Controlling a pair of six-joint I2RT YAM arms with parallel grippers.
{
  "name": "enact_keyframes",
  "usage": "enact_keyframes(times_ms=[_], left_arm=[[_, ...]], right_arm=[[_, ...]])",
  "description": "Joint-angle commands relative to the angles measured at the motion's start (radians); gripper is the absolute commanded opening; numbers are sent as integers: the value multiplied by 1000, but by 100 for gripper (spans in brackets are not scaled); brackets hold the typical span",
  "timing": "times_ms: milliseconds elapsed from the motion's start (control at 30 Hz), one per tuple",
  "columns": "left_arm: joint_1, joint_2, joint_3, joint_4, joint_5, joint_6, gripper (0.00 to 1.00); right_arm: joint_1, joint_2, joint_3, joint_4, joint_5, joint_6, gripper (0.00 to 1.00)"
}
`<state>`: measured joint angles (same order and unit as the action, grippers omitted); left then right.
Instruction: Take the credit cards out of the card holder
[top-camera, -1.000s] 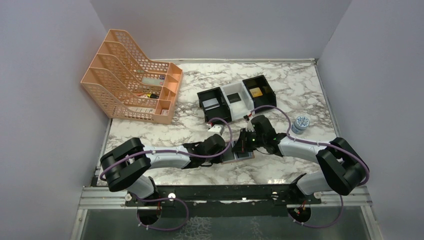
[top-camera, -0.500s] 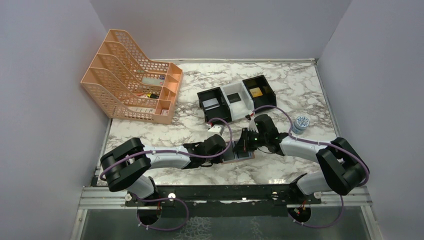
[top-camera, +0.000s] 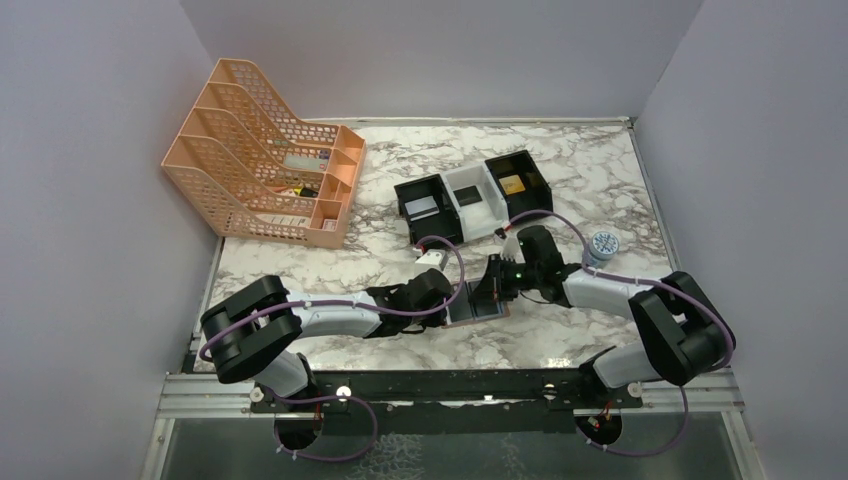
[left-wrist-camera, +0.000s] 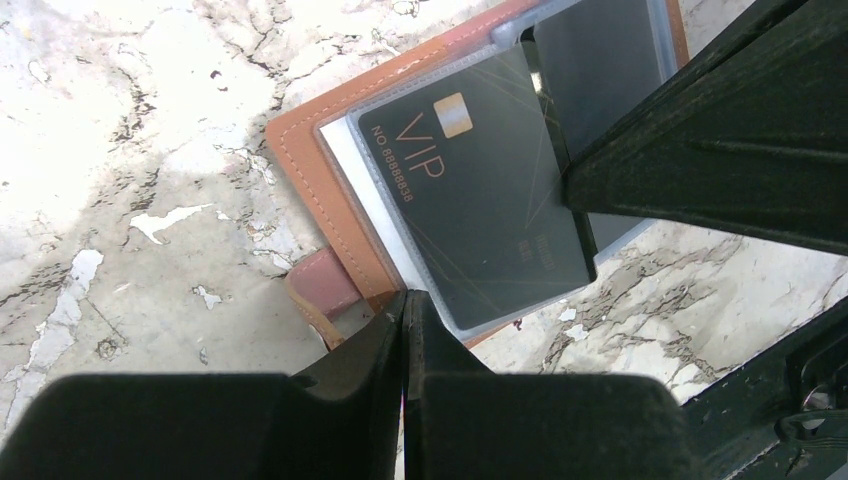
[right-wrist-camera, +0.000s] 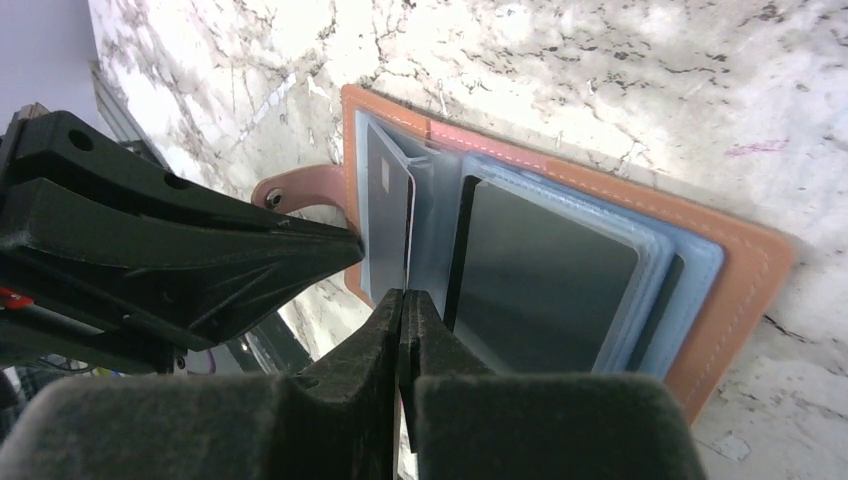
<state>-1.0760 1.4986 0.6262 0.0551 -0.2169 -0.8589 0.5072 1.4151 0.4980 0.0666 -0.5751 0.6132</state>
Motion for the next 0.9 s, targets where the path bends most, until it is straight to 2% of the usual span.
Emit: enact_keyframes(times_ms=[0,100,367,500,600,700,867], left_arm=[[-2,7,-9,-109,-50,20,4],[-2,-1,-5,-109,-49,18,7],[-2,-81,-3,-54,-45,32,33],[-2,-79,15,-22,-23,64,41],[-2,-49,39,-48,-19,77,42],[-2,-24,46,-71,-24,71,41],[-2,16,52,-76,-8,80,37]], right_arm=[[-11,46,12,26,-160,-70,4],[-10,69,13,30,-169,-69,4],[-11,83,-21,88,-122,-1,4],[-11,79,-32,98,-96,24,4],[-11,76,-35,99,-86,39,5],[-10,56,-52,102,-50,61,11],[-10,67,-62,130,-71,69,16]])
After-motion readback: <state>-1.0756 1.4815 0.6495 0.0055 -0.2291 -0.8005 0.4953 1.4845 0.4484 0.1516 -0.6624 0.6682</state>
